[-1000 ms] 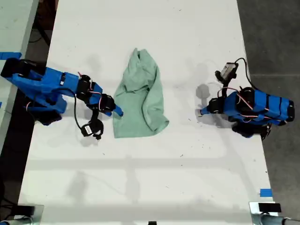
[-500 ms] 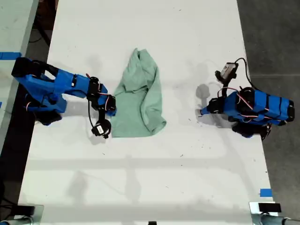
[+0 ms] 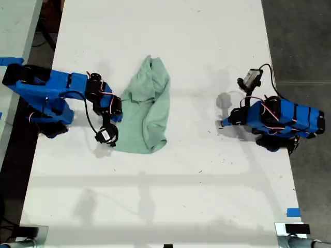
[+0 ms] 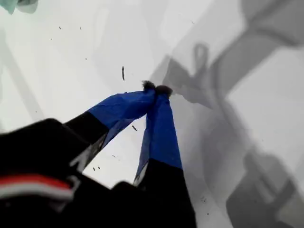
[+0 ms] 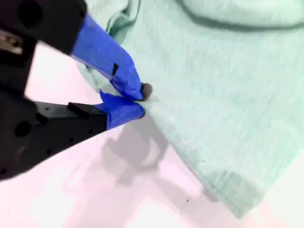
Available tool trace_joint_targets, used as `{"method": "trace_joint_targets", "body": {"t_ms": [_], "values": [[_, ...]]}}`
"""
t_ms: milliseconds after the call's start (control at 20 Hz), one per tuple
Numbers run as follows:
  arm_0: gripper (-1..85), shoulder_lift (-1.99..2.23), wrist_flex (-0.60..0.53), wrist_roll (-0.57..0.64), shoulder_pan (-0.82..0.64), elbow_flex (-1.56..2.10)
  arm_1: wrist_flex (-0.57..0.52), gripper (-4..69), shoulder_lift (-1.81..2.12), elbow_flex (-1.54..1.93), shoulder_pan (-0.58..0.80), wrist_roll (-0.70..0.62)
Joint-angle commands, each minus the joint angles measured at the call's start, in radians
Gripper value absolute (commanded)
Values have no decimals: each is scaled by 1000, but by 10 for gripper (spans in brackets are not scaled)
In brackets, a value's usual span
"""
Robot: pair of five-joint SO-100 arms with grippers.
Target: Fold t shirt
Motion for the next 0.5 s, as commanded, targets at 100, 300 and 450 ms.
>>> {"method": "trace_joint_targets", "body": {"t_ms": [100,300,450], "values": [[-3,40,-12,110,9,-222,0,-12,9,21,-5,-9],[-3,-104,-89,189,-31,-334,0,-12,9,21,-5,-9],[-3,-341,-127,235,-51,-482,0,-12,9,21,-5,-9]]}}
